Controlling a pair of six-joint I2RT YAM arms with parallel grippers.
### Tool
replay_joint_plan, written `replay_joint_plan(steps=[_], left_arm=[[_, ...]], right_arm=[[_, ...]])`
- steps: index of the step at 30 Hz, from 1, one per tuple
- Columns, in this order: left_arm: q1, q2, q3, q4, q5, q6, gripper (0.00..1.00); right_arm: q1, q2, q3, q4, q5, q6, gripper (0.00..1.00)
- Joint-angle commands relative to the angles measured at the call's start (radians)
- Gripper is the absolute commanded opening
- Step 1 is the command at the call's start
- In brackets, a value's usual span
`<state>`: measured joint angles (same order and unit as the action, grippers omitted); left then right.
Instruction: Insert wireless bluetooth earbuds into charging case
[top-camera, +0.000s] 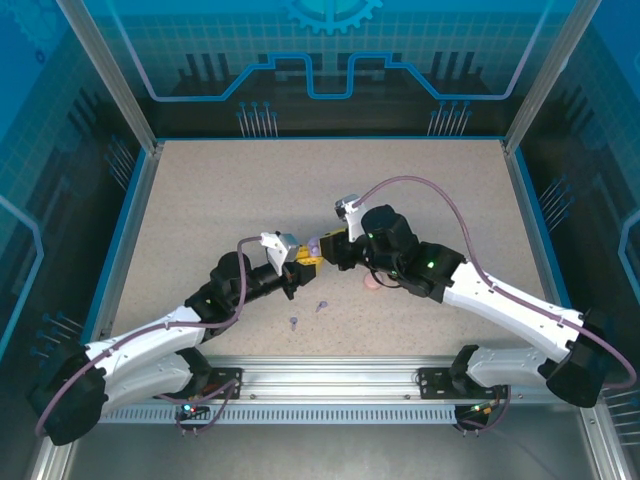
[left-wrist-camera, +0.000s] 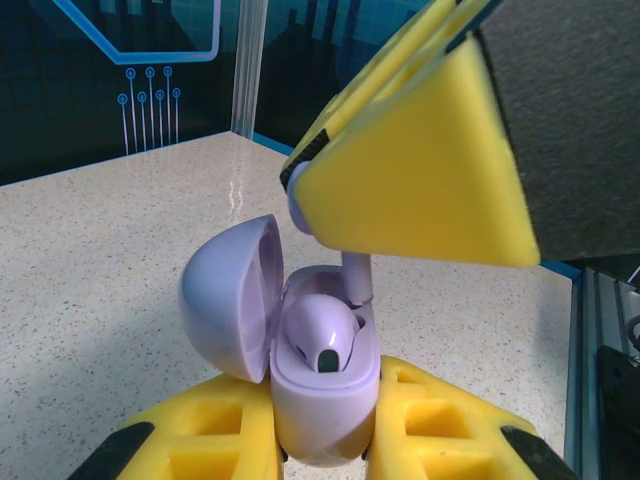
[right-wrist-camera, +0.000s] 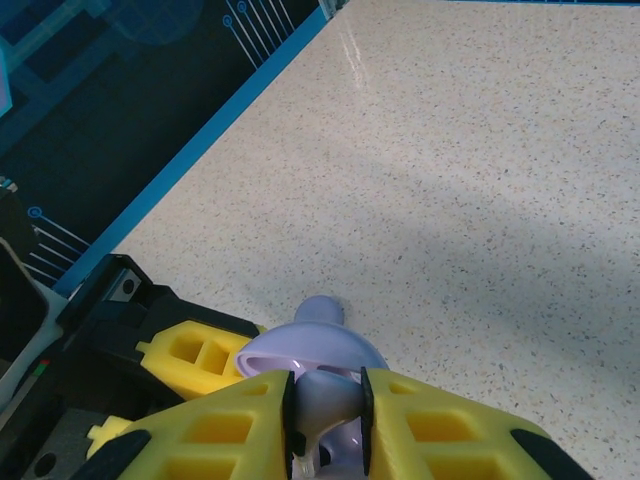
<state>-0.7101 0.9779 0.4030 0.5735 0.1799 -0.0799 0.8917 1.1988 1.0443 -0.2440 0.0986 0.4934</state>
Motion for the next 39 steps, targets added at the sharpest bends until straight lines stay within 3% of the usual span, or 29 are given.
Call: replay_joint_plan(steps=[1,14,27,31,39], left_arm=[[-0.009,-0.021,0.026,0.035,0.013,-0.01,0.0],[-0.009,-0.027,0.021,0.035,0.008,-0.006,0.0],[-0.009,-0.025,0.016,0.041,0.017,-0.004,0.0],[-0.009,-0.034,0.016,0.046,0.044,-0.008,0.0],[-0.009,-0.038,0.015,0.071,0.081,-0.012,0.0]], right_arm=[[0.019,0.015,-0.01,0.014,0.02,-0.001,0.25],[0.019,0.027,0.01,-0.027,0.003,-0.004,0.28],[-0.048,-0.049,0.068,-0.107,-0.087,-0.049,0.64],[-0.127,-0.079,0.039,-0.1,-0.201,-0.046,0.74],[-0.193,-0.019,0.032,-0.055,-0.495,-0.033,0.71]])
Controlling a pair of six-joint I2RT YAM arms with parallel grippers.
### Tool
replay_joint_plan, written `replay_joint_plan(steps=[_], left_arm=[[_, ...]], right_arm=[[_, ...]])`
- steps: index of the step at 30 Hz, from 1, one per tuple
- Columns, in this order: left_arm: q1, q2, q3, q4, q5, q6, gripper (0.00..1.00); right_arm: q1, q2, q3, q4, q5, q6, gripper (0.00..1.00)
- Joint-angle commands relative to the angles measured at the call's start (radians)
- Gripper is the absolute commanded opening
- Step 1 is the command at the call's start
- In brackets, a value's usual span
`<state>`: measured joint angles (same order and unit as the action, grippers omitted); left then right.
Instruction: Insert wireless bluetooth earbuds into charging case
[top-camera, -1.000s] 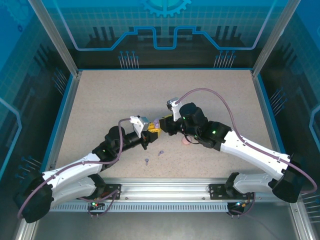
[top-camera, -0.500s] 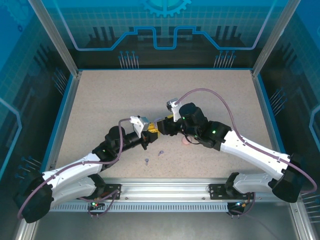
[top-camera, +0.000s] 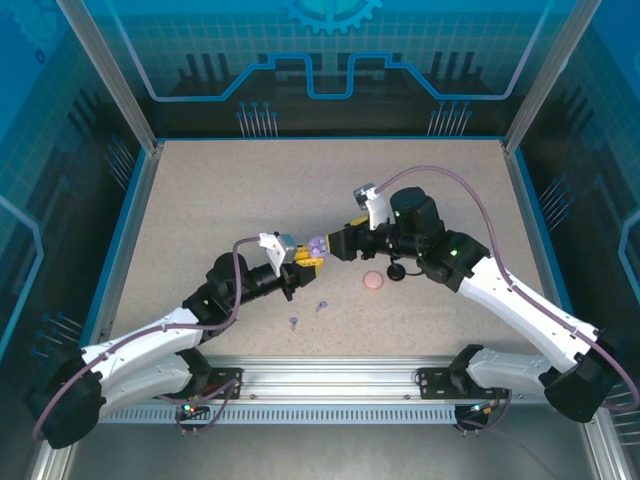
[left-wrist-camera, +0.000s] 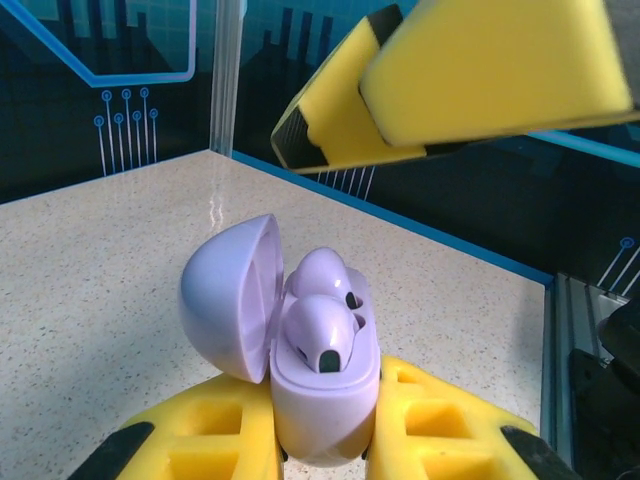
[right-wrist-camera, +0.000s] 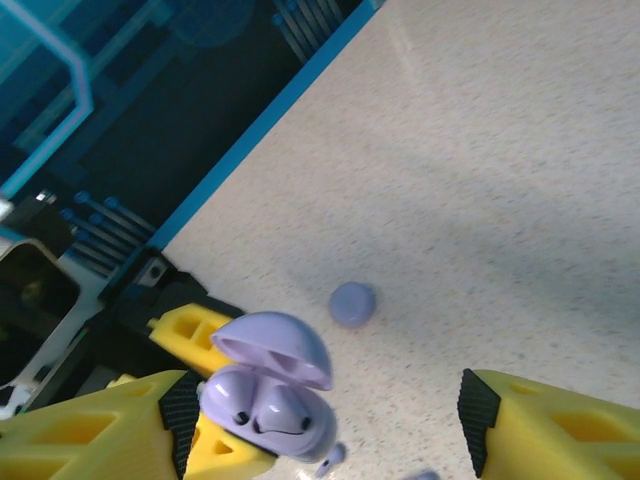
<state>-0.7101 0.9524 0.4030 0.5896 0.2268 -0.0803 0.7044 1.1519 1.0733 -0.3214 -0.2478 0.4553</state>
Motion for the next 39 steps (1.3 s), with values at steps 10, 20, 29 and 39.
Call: replay_joint_plan(steps=[10,20,29,39], left_arm=[[-0.008,-0.001,0.021,0.048,0.035,-0.016,0.0],[-0.009,0.009,0.028,0.022,0.029,-0.017,0.0],[-0.008,0.009,0.027,0.018,0.026,-0.02,0.0],[-0.008,0.029,0.036,-0.01,0.012,-0.039,0.0]], right_arm=[[0.006,0.109,0.057,0.058,-0.26,0.012,0.6],[0.007,0.063,0.063,0.057,-0.242,-0.043,0.58],[0.005,0.01,0.047,0.021,-0.197,-0.08,0.58],[-0.009,-0.082,0.041,-0.205,0.173,-0.119,0.61]])
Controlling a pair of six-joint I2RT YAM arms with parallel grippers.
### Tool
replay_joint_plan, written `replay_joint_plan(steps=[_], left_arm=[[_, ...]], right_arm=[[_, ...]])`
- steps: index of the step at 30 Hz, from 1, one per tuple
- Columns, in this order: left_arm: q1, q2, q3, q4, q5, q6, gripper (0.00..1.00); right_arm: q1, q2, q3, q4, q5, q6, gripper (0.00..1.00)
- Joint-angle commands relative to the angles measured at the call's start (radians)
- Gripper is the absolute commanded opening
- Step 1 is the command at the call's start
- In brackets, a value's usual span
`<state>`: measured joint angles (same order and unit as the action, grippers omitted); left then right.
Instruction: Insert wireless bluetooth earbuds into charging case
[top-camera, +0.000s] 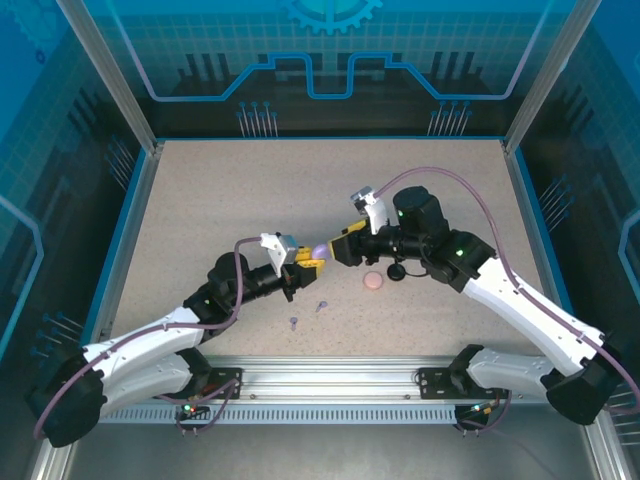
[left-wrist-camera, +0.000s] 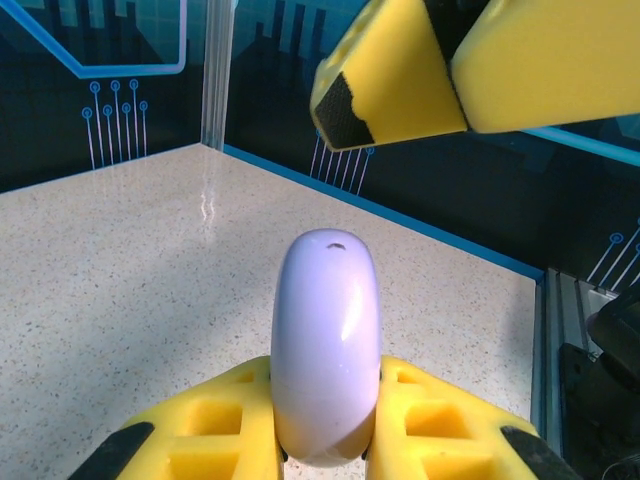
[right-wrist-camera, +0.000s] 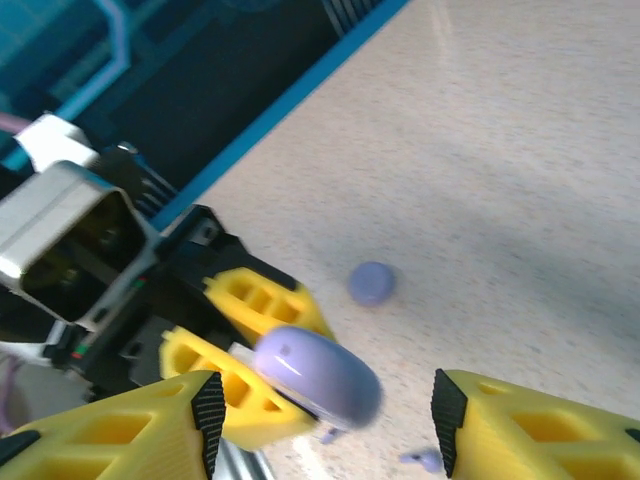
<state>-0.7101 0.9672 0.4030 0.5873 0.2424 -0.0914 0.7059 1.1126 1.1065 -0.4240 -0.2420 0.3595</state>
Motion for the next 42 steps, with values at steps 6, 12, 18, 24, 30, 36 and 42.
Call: replay_joint_plan(steps=[6,12,18,24,30,36,42], left_arm=[[-0.009,0.114,0.065,-0.056,-0.023,-0.081,0.0],[-0.008,0.32,0.146,-0.09,-0.029,-0.171,0.0],[-0.008,0.554,0.291,-0.157,0.0,-0.293,0.0],[-0.008,0.766,0.46,-0.242,0.03,-0.371,0.0],[-0.009,0.924,0.599,-0.322,0.021,-0.396,0.01],[-0.007,1.004,0.669,-0.379,0.006,-0.409,0.08],[-0.005,1.027,0.667,-0.389,-0.018,-0.424,0.29]], right_arm=[[-0.057,-0.18,-0.096,-0.115,0.329,0.014,0.69],[-0.138,-0.353,-0.247,-0.059,0.363,0.09,0.92],[-0.2,-0.5,-0.362,-0.032,0.374,0.147,1.0],[-0.223,-0.577,-0.398,-0.061,0.38,0.144,1.0],[-0.23,-0.594,-0.388,-0.117,0.386,0.129,1.0],[-0.236,-0.597,-0.374,-0.161,0.41,0.123,1.0],[-0.243,-0.593,-0.385,-0.183,0.446,0.144,1.0]])
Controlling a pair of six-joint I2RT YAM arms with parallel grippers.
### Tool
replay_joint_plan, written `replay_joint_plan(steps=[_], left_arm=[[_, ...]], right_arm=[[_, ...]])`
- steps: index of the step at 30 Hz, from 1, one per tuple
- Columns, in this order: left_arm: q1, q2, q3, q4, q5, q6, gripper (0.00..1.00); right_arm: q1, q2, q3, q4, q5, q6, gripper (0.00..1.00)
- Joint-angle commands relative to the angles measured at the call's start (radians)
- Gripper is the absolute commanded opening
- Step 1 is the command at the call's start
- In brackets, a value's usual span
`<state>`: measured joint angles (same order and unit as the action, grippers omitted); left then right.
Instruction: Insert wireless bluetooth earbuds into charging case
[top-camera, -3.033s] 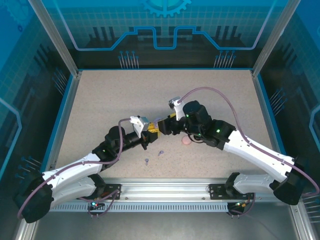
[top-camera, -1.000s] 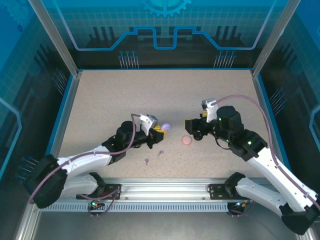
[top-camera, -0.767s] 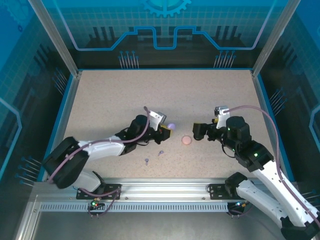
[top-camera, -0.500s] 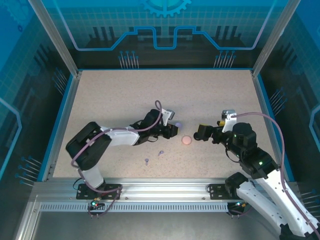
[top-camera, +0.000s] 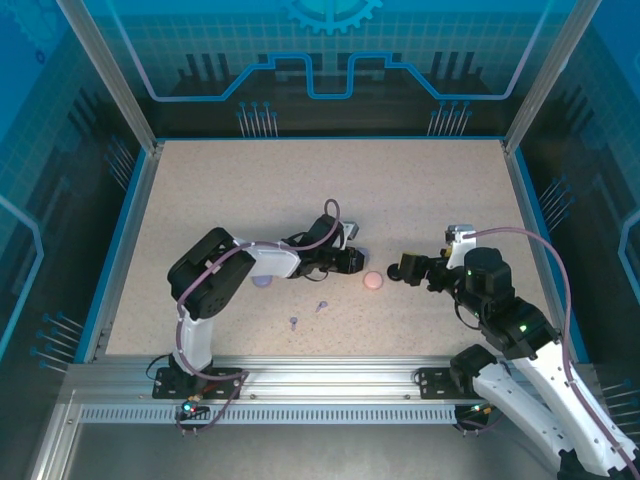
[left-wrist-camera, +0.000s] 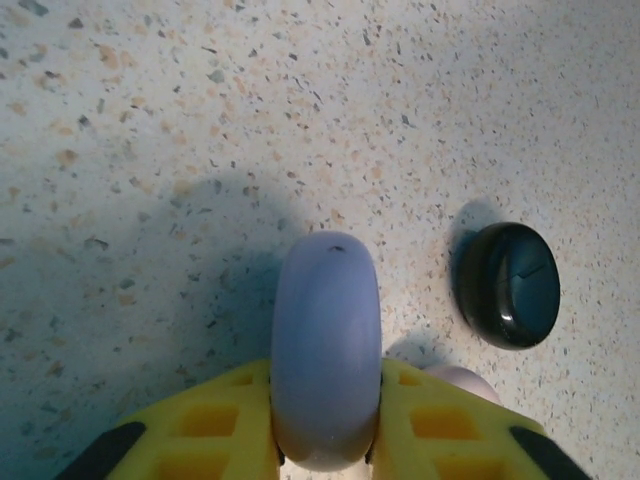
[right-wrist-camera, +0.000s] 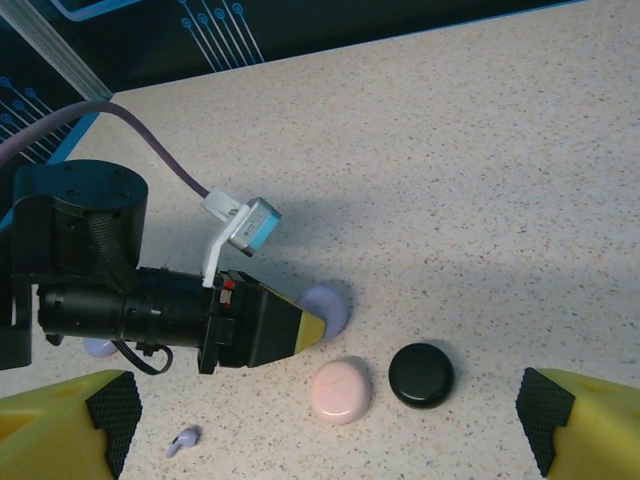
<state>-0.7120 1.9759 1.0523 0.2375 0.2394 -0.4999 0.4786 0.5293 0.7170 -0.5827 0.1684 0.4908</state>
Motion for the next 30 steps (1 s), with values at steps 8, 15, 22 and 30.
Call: replay_joint_plan(steps=[8,15,22,30], left_arm=[[-0.002,-0.001,-0.001,-0.056,-0.065,-0.001,0.49],[0.018,-0.095,-0.068,-0.056,-0.123,0.014,0.54],[0.079,-0.316,-0.184,-0.04,-0.141,0.046,0.59],[0.232,-0.617,-0.304,-0.123,-0.146,0.064,0.66]], right_arm=[[-0.034,-0.009,-0.068,0.025,0.033,0.1,1.0],[-0.054,0.07,-0.061,0.038,-0.045,0.069,1.0],[-0.048,0.171,-0.064,0.117,-0.155,-0.097,1.0],[0.05,0.413,0.035,0.221,-0.23,-0.479,1.0]])
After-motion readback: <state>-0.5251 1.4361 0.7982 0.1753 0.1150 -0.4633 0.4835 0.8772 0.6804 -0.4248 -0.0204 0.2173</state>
